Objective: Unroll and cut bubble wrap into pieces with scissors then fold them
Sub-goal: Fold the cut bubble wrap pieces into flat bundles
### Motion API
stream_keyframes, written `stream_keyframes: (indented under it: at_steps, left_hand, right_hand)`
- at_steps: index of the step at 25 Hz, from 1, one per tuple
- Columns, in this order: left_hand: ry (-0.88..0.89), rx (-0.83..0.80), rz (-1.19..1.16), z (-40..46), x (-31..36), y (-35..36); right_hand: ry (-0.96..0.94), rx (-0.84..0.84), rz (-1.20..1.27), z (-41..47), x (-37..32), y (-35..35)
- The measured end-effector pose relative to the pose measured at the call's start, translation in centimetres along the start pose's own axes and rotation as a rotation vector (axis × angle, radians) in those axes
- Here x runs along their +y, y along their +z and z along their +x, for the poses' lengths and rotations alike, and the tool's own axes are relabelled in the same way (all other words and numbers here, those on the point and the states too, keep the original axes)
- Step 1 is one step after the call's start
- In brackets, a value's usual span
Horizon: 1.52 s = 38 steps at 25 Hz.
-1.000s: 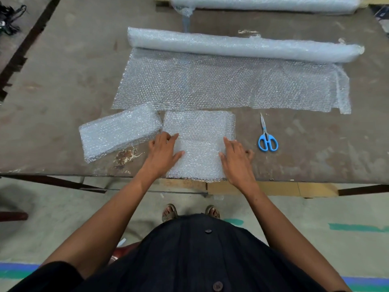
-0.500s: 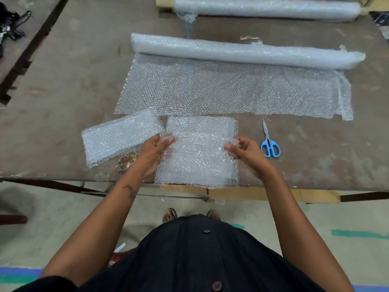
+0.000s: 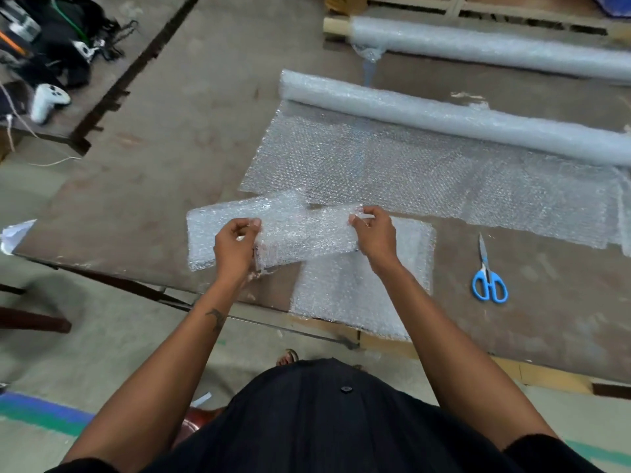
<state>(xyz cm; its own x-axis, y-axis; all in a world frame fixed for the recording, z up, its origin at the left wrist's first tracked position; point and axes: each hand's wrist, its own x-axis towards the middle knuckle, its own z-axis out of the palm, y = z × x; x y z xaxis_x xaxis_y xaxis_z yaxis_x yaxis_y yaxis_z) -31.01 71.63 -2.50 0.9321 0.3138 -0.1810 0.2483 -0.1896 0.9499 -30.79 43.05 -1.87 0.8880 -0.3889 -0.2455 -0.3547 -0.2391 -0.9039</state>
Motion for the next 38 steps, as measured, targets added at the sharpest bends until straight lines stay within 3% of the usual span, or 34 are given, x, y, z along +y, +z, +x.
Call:
stream_keyframes:
  at_steps: [4,10,13,15,17,20,22,24,28,34,38]
  left_hand:
    - [0.065,0.136,0.07,3.8,0.0,-4.2]
    - [0.024,0.172,0.233,9.8,-1.9,-8.6]
    - [0.071,0.22,0.269,9.8,-2.3,-9.5]
    - [0.259,0.261,0.401,8.8,-2.5,-9.6]
    - [0.452,0.177,0.533,7.9,-2.2,-8.7]
    - [0.627,-0.066,0.757,7.6,-1.7,-6.1]
    - [0.625,-0.184,0.972,8.6,-3.0,-5.5]
    - [0.495,-0.251,1.033,9.5,-4.6,-6.1]
    - [0.479,-0.255,1.04,9.9,-5.2,-6.9]
    - [0.617,-0.156,1.057,8.0,-3.3,-4.9]
    - [0.705,-0.217,0.93,5.7,-1.0,0.5]
  right_hand:
    - [-0.155,-0.014,-0.146,1.9,-2.5,6.5]
    - [-0.22,-0.075,-0.285,3.3,-3.7,13.9]
    - [-0.294,0.052,-0.47,2.2,-3.8,15.4]
    - [-0.406,0.197,-0.667,1.3,-3.8,15.7]
    - [-0.507,0.193,-0.775,0.5,-4.3,16.1]
    - [-0.618,-0.08,-0.886,-0.4,-4.2,18.5]
    - [-0.609,-0.227,-0.912,-0.1,-3.1,19.4]
    - [-0.604,-0.251,-0.921,0.8,-2.0,19.0]
    - [-0.626,-0.262,-0.878,2.6,-1.4,16.8]
    - [-0.586,-0.08,-0.839,2.2,0.3,10.1]
    - [-0.594,0.019,-1.005,1.5,3.1,4.7]
